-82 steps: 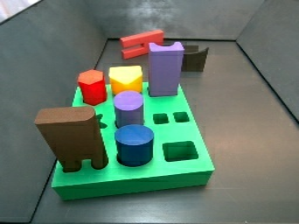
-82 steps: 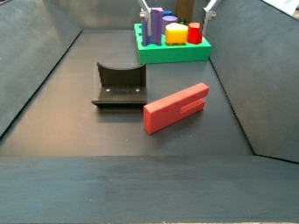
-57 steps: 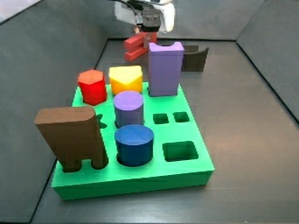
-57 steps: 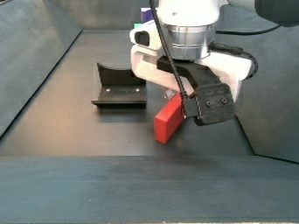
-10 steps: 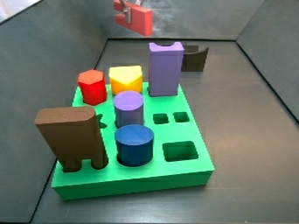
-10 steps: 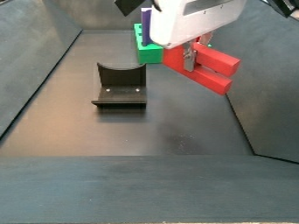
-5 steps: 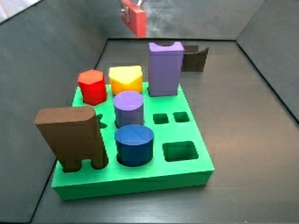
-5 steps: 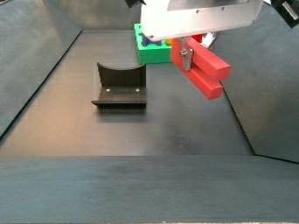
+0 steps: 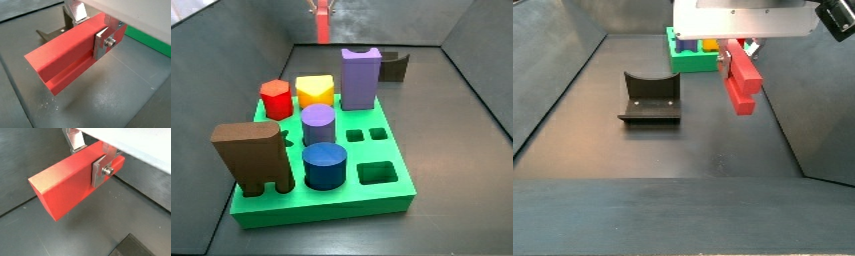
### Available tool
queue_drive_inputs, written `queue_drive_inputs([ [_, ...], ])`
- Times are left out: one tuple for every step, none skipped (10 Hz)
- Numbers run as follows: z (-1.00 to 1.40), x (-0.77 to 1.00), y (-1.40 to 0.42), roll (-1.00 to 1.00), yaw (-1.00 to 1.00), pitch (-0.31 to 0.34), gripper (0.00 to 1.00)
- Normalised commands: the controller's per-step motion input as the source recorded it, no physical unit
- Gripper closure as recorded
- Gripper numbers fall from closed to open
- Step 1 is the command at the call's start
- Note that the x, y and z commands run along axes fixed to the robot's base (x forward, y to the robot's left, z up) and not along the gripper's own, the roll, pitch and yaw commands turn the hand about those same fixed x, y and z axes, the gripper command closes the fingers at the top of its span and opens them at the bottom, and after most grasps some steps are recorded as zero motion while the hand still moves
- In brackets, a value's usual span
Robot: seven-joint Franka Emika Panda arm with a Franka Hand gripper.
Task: Pick up the double-square object. Move up. Rotate the double-square object. Place the double-square object on the fixture. Regrasp the double-square object. Move to above the board. Insert the double-square object.
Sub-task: Rotate the double-square object.
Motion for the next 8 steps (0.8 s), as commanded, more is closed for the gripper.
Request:
queue_drive_inputs([
  [-0.03, 0.03, 0.02, -0.06, -0.24, -0.029, 1.00],
  [-1.00, 0.00, 0.00, 0.00, 0.00, 0.000, 1.00],
  [-1.00, 0.01, 0.00, 0.00, 0.06, -0.010, 1.00],
  [-1.00, 0.01, 0.00, -0.01, 0.06, -0.024, 1.00],
  [-1.00, 0.02, -0.01, -0.04, 0.05, -0.038, 1.00],
  [-1.00, 0.02, 0.00, -0.06, 0.03, -0.046, 1.00],
  [-1.00, 0.02, 0.00, -0.08, 0.03, -0.052, 1.00],
  [-1.00, 0.03, 0.00, -0.10, 0.02, -0.056, 1.00],
])
